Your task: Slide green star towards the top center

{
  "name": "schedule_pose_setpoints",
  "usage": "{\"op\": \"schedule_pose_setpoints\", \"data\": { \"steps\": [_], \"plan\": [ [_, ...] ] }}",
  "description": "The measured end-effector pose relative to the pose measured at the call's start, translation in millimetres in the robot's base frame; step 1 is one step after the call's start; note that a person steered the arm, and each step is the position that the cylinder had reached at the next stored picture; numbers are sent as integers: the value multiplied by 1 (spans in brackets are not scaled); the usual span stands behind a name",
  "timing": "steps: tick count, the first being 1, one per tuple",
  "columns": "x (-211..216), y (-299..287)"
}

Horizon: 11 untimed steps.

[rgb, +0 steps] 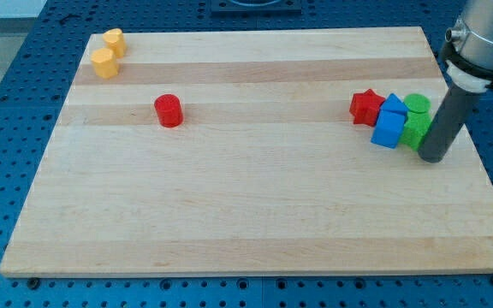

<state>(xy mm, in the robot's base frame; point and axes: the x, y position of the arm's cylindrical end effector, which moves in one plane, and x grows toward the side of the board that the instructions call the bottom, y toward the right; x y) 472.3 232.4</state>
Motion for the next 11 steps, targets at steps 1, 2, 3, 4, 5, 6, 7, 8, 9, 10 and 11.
{"op": "schedule_pose_setpoints", "data": {
  "steps": [1, 2, 3, 4, 5, 6, 7, 8, 9, 10, 11],
  "plan": [
    [-9, 26],
    [-31, 43],
    [-49, 39],
    [-49, 13],
    [-19, -23],
    [28, -62],
    [58, -82],
    [59, -44],
    [43, 17],
    [12, 27],
    [10, -23]
  ]
}}
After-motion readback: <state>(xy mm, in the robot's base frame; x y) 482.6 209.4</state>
